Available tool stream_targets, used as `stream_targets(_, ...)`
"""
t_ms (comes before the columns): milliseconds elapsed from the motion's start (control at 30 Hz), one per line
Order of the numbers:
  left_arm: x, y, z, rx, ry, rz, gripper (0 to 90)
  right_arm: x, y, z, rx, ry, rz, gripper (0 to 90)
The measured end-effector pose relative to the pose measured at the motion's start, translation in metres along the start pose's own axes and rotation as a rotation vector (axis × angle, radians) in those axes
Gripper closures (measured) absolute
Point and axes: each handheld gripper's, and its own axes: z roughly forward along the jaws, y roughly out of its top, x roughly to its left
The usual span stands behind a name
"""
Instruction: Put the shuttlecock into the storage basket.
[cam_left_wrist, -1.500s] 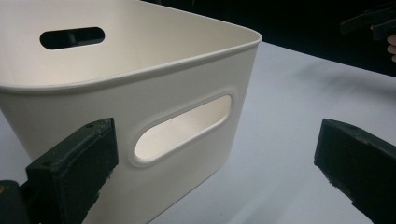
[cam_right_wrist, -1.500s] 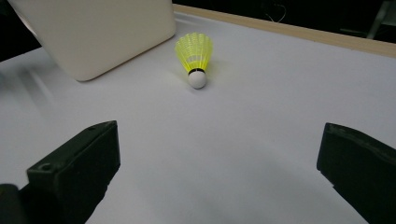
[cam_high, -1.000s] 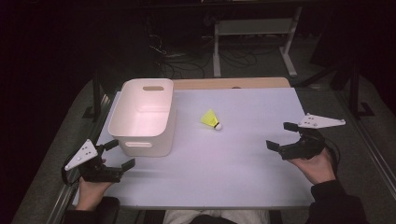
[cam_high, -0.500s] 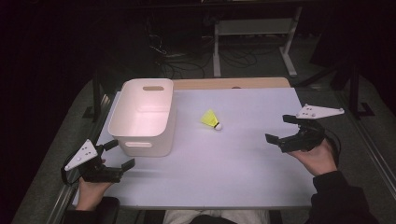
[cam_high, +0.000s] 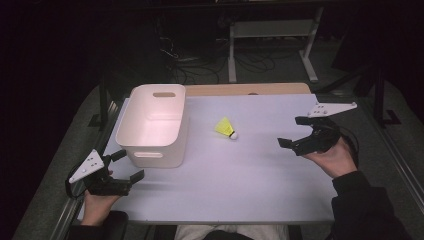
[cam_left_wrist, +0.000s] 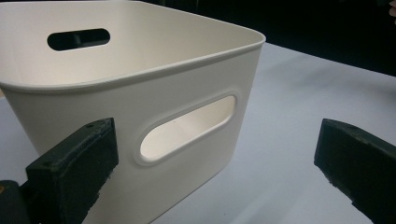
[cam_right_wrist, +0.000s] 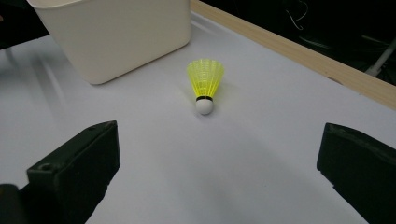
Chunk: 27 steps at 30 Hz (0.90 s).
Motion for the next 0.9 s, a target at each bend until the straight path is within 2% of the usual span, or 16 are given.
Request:
stream_targets(567,0.000,0.000,0.000,-0.001,-0.001,-0.001,0.0,-0.006,0.021,0.011,0.042,-0.004,-0.027,0.0)
stream_targets(900,0.000,0.000,0.000,0.000,-0.003,-0.002,0.0,-0.010,0.032,0.021,0.067,0.007,-0.024,0.0)
